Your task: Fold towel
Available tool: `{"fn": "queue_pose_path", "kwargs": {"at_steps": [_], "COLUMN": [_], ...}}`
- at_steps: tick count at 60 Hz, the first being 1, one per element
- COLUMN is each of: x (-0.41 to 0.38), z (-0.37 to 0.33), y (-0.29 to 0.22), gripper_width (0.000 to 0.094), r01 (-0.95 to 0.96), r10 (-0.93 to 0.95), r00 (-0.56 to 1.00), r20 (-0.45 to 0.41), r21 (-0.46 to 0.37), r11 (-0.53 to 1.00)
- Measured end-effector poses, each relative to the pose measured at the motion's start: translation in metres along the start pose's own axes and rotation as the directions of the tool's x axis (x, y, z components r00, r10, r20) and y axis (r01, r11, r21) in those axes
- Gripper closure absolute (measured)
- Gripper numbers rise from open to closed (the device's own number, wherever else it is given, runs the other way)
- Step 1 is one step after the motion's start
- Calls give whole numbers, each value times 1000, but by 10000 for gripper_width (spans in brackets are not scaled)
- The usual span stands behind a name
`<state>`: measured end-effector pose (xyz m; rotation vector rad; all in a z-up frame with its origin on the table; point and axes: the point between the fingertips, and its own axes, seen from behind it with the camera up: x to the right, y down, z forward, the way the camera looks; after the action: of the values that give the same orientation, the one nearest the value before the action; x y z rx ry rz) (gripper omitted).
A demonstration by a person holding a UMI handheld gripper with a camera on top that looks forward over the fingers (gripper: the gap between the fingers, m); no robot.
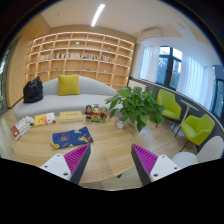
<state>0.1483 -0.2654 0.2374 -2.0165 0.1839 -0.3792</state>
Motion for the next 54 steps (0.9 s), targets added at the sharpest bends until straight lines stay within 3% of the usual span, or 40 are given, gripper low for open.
{"fn": "queue_pose_path", "kwargs": {"at_steps": [15, 30, 39, 54], "x": [-18, -155, -256, -353], "z": [16, 55, 102, 190], "y": [28, 69, 66, 72], "gripper_width": [89, 91, 89, 89], "r01": [48, 134, 139, 211], "r10": [-47, -122, -124, -181], "r00": [998, 956, 895, 853], "r20": [30, 268, 429, 489], "r21": [-38, -28, -4, -8], "r11": [998, 991, 990, 977]}}
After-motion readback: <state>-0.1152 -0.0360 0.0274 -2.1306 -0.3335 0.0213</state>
